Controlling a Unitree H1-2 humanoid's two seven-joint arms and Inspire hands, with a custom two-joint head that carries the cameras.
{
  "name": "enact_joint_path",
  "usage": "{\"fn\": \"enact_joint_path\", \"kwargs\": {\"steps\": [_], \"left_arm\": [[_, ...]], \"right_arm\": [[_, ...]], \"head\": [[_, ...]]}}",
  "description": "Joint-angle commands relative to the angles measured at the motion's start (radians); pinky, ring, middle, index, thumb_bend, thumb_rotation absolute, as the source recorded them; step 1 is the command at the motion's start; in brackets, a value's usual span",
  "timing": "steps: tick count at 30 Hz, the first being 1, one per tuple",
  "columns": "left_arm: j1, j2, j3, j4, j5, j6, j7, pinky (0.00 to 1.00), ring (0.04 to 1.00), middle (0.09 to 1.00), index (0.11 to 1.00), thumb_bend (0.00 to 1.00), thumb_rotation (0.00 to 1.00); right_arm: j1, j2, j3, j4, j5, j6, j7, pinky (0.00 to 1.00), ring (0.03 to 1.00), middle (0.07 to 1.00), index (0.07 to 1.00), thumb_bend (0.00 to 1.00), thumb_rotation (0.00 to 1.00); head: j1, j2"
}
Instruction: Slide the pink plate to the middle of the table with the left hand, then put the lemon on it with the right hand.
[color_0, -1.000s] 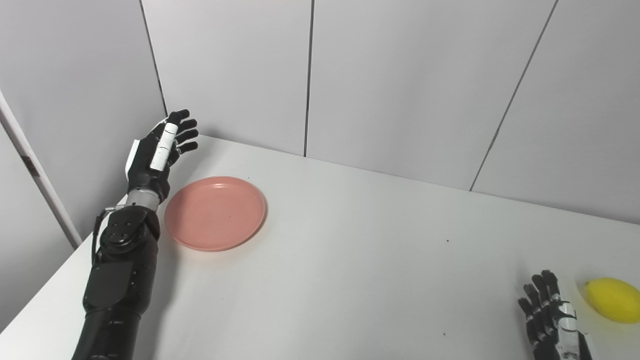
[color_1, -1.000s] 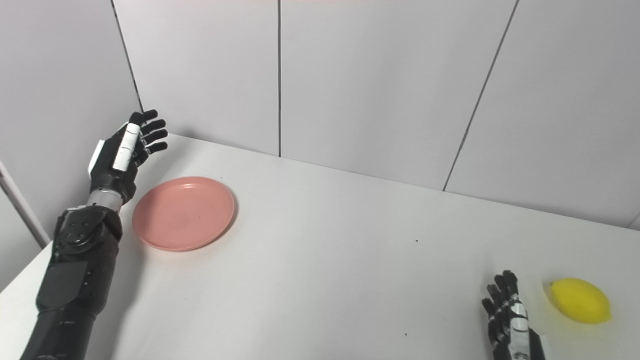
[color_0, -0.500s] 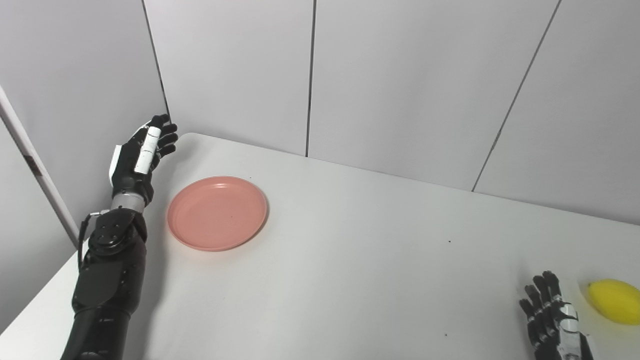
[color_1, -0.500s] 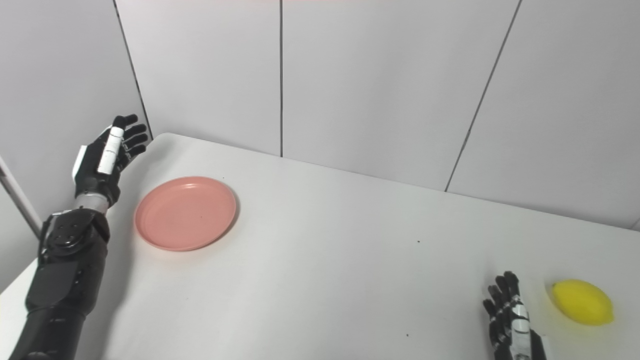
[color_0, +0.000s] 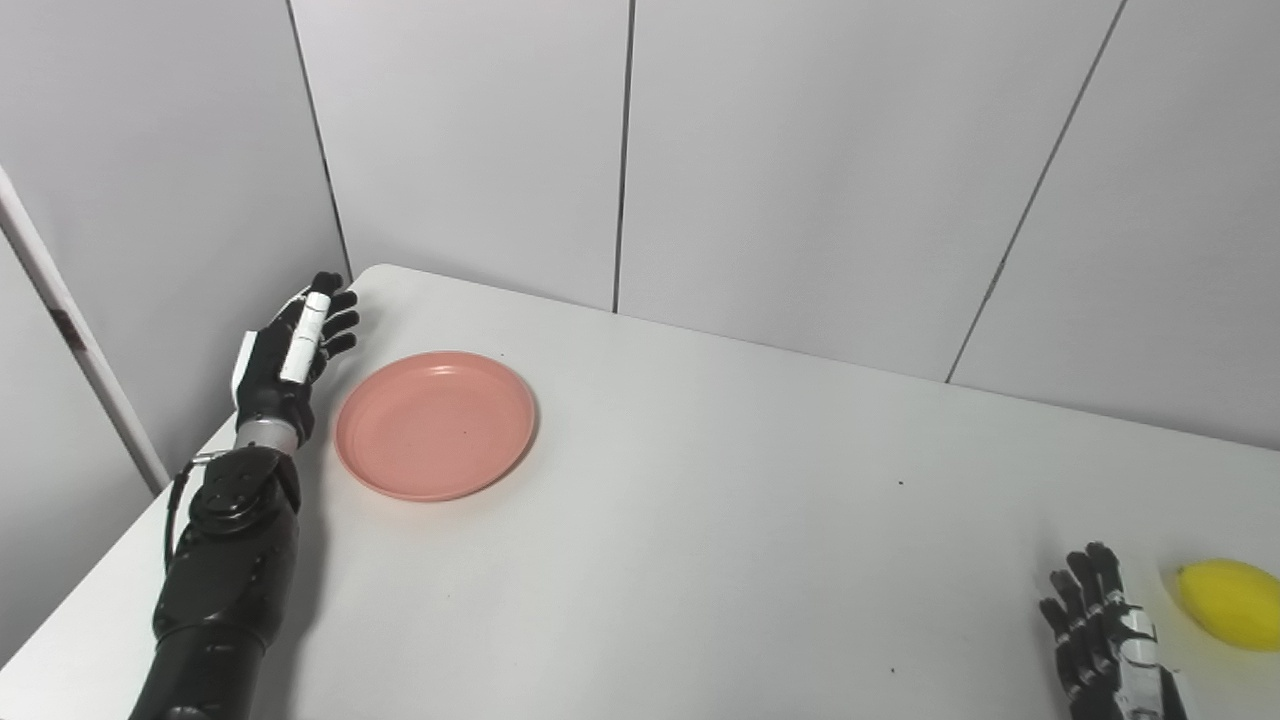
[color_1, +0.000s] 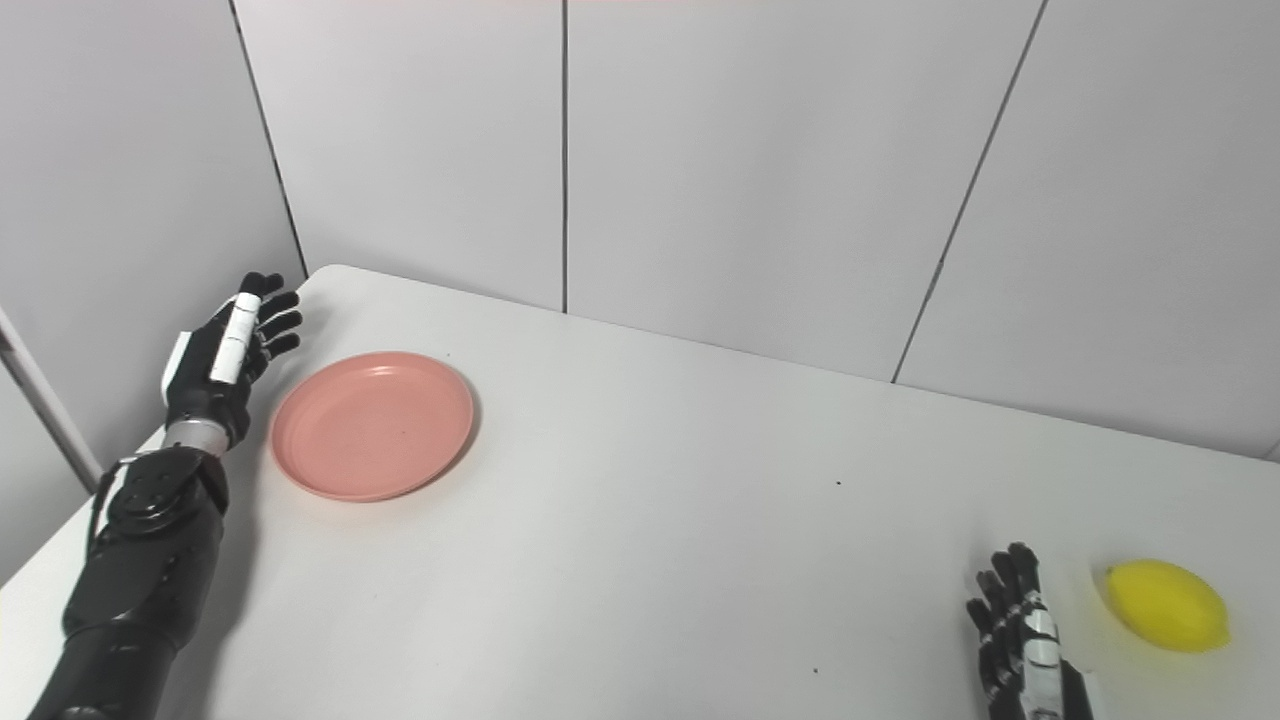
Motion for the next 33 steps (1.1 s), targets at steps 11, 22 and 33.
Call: {"fn": "enact_joint_path", "kwargs": {"steps": [11, 22, 33], "left_arm": [[-0.063, 0.026, -0.021, 0.082, 0.004, -0.091, -0.027, 0.81, 0.81, 0.79, 0.783, 0.89, 0.79], [-0.075, 0.023, -0.046, 0.107, 0.005, -0.096, -0.036, 0.82, 0.82, 0.815, 0.793, 0.9, 0.78], [-0.057, 0.027, -0.052, 0.118, -0.013, -0.095, -0.078, 0.83, 0.823, 0.83, 0.8, 0.89, 0.78]], "right_arm": [[0.044, 0.026, 0.017, 0.036, 0.002, -0.015, 0.002, 1.0, 1.0, 0.996, 0.998, 0.55, 1.0], [0.042, 0.029, 0.024, 0.031, -0.005, -0.011, -0.002, 1.0, 1.0, 1.0, 1.0, 0.57, 1.0], [0.041, 0.029, 0.027, 0.031, -0.007, -0.011, -0.002, 1.0, 1.0, 0.998, 1.0, 0.58, 1.0]], "head": [[-0.003, 0.007], [-0.012, 0.012], [-0.017, 0.021]]}}
